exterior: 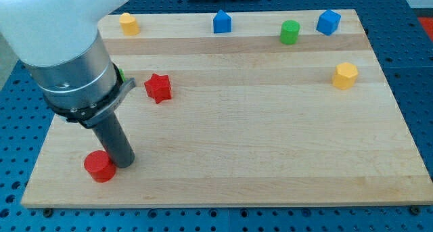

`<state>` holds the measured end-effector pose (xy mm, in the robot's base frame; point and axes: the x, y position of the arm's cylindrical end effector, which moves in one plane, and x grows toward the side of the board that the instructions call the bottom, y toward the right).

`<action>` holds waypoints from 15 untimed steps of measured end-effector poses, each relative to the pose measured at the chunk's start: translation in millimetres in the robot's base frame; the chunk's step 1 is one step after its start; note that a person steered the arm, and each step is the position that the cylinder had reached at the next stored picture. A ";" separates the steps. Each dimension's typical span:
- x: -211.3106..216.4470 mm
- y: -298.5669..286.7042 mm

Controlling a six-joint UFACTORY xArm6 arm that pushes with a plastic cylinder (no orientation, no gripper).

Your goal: Push the green circle towards center

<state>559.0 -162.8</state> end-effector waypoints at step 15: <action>-311.0 261.6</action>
<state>248.0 98.9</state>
